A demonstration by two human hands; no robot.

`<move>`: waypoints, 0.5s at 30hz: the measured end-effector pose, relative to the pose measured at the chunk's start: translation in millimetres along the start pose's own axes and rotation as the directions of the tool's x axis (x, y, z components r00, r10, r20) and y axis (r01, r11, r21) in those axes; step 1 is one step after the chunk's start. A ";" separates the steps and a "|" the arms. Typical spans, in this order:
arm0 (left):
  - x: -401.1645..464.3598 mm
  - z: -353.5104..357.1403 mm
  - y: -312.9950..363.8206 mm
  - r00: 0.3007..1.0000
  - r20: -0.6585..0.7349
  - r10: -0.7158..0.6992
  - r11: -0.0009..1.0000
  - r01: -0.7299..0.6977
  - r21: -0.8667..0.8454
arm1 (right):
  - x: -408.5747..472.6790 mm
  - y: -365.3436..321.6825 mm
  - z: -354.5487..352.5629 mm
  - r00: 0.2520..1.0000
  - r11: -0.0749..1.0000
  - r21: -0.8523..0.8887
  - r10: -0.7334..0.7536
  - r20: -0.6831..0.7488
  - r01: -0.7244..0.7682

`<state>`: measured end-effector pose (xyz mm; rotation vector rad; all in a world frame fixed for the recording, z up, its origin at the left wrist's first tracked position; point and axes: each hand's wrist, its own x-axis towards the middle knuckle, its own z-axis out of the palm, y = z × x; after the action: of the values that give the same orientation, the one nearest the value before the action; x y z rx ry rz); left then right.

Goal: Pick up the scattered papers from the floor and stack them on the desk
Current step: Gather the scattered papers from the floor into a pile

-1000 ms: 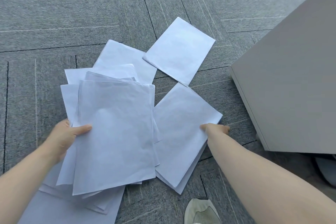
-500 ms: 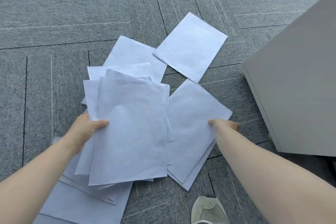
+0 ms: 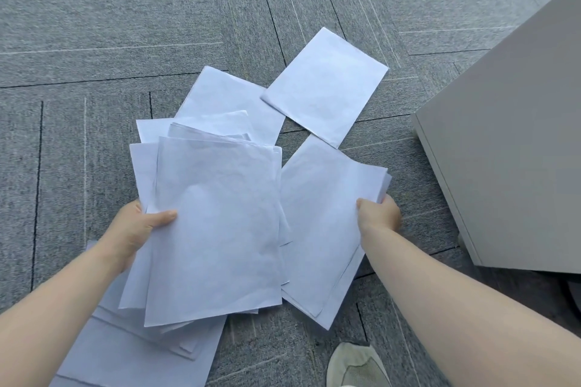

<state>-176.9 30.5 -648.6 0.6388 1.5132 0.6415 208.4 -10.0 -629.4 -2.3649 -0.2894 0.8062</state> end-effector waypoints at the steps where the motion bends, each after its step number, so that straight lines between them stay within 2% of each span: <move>1: 0.4 -2.3 0.1 1.000 -0.008 -0.007 1.000 0.007 -0.011 | -3.2 -3.5 -2.0 0.996 0.996 -0.006 -0.084 0.006 0.084; 3: 0.8 -8.5 1.9 0.999 -0.027 -0.021 0.999 0.020 -0.044 | -7.5 -10.1 -8.9 0.963 0.966 0.010 -0.259 0.076 0.259; 5: 1.3 -15.5 3.8 0.998 -0.038 -0.045 0.997 0.042 -0.068 | -5.3 -14.5 -16.8 0.925 0.941 0.078 -0.339 0.170 0.331; 10: 0.6 -25.6 7.5 0.998 -0.023 -0.064 0.991 0.061 -0.120 | 0.9 -29.5 -21.1 0.874 0.942 0.226 -0.317 0.369 0.247; 15: -3.0 -24.7 20.1 0.996 0.047 -0.076 0.970 0.085 -0.226 | -4.9 -62.5 2.1 0.838 0.921 0.324 -0.345 0.422 0.216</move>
<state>-201.2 41.8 -631.1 0.4092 1.3980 0.7243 202.8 38.4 -589.8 -1.7920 -0.6751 1.1868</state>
